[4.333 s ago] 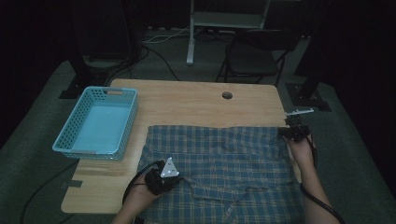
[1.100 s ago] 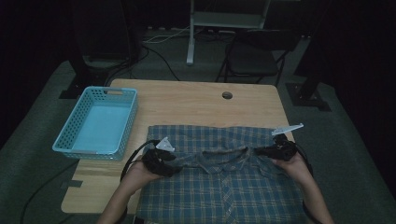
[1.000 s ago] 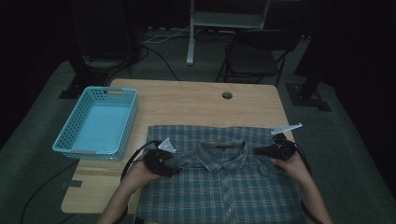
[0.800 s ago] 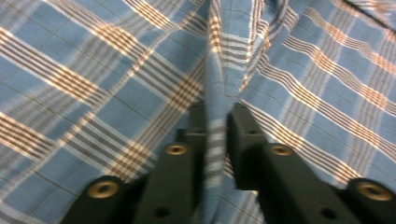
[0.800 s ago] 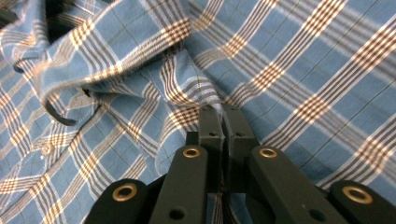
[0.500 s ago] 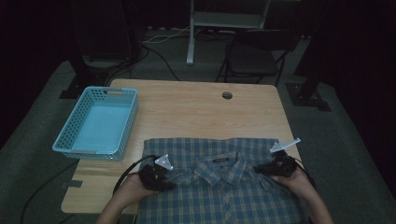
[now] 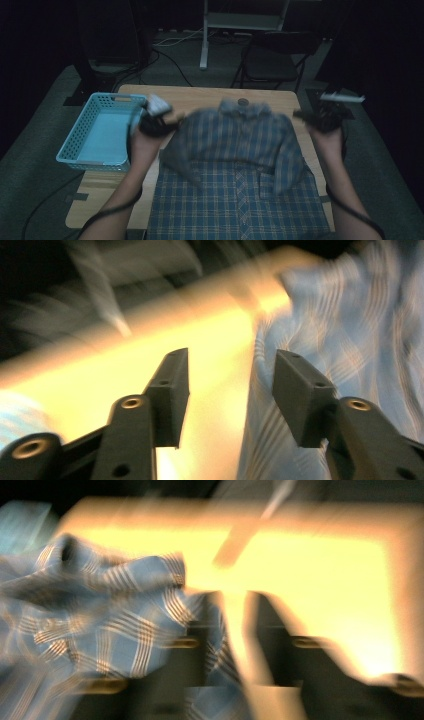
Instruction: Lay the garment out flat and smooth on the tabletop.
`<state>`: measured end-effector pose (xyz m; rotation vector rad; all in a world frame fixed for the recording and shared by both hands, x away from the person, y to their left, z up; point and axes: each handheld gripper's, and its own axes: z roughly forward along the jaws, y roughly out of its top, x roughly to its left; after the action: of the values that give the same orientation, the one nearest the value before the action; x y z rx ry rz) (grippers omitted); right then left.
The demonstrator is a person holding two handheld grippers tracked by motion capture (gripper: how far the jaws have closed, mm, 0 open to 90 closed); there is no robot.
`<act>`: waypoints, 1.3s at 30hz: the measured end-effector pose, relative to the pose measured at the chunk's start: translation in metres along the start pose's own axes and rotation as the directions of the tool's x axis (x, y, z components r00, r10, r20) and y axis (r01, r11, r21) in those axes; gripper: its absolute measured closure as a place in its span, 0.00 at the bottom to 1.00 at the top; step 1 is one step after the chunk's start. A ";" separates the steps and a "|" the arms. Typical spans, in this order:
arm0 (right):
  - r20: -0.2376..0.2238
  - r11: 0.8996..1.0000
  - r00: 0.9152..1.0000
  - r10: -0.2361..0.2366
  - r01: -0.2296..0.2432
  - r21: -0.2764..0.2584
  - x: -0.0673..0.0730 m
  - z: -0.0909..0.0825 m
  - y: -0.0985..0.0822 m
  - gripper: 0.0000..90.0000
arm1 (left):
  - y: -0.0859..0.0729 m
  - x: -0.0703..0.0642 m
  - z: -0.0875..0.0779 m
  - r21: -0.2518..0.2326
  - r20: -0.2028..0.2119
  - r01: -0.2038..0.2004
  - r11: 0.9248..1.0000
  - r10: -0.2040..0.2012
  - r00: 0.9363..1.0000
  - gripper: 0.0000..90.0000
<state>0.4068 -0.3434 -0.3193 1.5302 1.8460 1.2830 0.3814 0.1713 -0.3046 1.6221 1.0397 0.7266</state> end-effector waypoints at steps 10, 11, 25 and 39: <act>-0.058 0.983 0.985 0.160 -0.154 0.104 -0.018 0.031 -0.026 0.44 | -0.045 -0.014 0.034 0.261 0.150 -0.015 0.965 -0.026 0.988 0.44; -0.083 0.979 0.982 0.168 -0.156 0.134 -0.017 0.036 -0.039 0.44 | -0.057 -0.021 0.039 0.303 0.167 -0.047 0.952 -0.005 0.986 0.44; -0.207 0.952 0.976 -0.066 0.123 0.279 0.030 0.039 -0.164 0.25 | -0.159 -0.069 0.033 0.485 0.335 -0.181 0.856 0.009 0.942 0.44; -0.128 0.899 0.924 -0.359 0.380 0.217 0.047 0.022 -0.213 0.19 | -0.189 -0.069 0.008 0.479 0.316 -0.238 0.845 0.087 0.945 0.44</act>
<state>0.2953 -0.2844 -0.4987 1.1620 2.2806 0.9897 0.3060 0.1239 -0.4856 2.2268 0.9342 0.3126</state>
